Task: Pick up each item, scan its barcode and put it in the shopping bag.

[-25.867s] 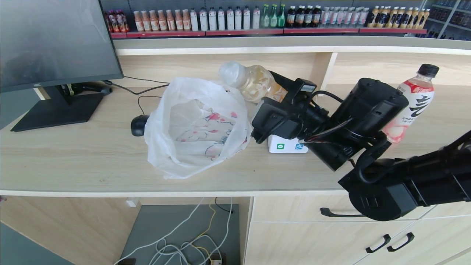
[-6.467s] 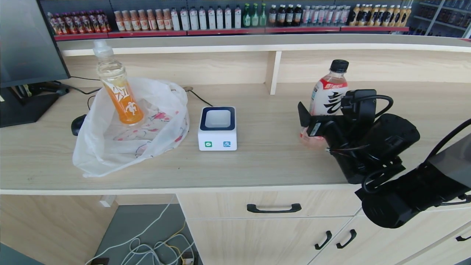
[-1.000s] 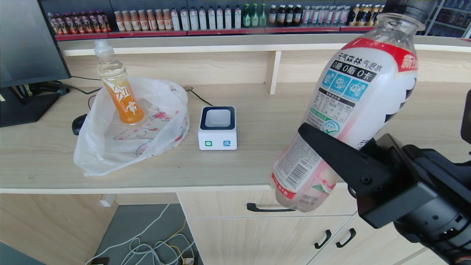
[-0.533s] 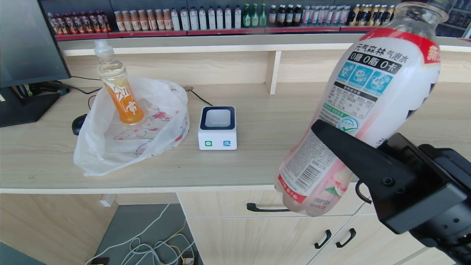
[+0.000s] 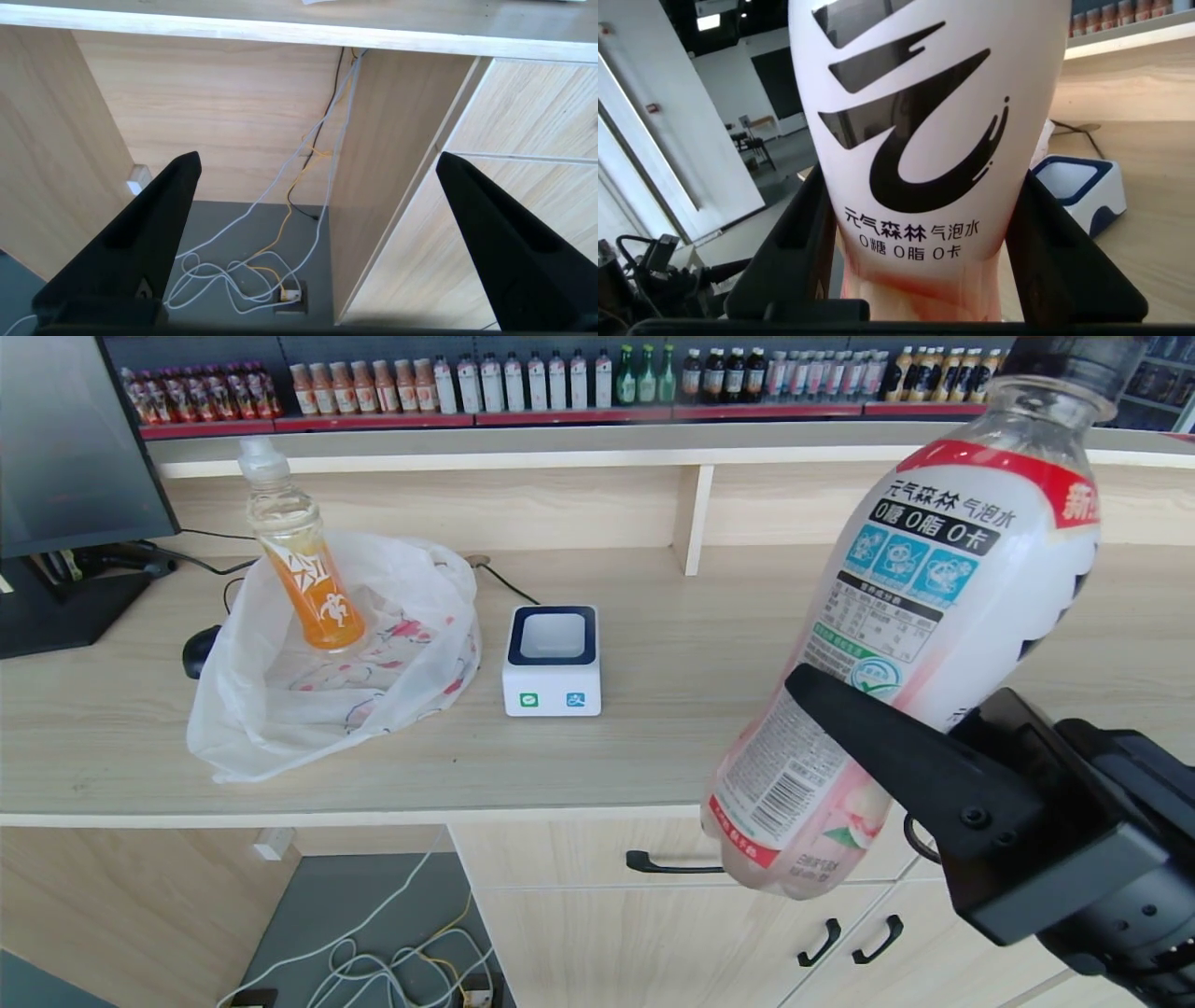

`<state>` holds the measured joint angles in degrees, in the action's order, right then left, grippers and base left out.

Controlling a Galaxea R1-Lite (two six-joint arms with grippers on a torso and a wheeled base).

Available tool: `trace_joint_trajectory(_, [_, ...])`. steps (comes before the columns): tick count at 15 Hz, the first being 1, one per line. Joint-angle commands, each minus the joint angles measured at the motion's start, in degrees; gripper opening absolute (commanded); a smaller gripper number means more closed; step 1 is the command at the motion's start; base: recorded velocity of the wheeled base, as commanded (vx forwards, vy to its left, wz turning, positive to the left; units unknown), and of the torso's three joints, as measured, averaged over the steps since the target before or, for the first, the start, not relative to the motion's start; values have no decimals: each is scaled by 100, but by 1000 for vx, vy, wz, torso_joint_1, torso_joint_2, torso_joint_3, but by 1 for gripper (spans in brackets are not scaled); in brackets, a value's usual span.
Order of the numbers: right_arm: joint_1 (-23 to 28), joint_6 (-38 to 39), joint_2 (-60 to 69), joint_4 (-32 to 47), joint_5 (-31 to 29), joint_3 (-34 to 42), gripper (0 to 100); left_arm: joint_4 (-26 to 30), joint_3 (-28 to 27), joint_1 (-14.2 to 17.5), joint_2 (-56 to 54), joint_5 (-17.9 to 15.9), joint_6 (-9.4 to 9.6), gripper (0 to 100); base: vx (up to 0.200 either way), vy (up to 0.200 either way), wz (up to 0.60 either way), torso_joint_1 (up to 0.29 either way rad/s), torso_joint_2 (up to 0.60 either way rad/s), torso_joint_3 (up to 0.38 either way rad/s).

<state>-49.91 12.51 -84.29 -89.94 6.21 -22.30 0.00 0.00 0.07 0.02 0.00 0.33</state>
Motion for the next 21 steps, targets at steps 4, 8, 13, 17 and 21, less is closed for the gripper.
trace_joint_trajectory(4, [95, -556, -299, -6, -181, 76, 0, 0, 0, 1, -2, 0, 2, 100, 0, 0, 0, 0, 0, 0])
trace_joint_trajectory(8, [201, -899, -818, -6, -656, -82, 0, 0, 0, 1, -2, 0, 2, 100, 0, 0, 0, 0, 0, 0])
trace_joint_trajectory(13, [227, -1717, -1248, -6, -2009, -548, 0, 0, 0, 1, -2, 0, 2, 100, 0, 0, 0, 0, 0, 0])
trace_joint_trajectory(17, [675, -2244, -1354, -6, -2827, -978, 0, 0, 0, -7, -2, 0, 11, 100, 0, 0, 0, 0, 0, 0])
trace_joint_trajectory(21, [693, -2560, -1696, -6, -2862, -1471, 0, 0, 0, -7, -2, 0, 2, 100, 0, 0, 0, 0, 0, 0])
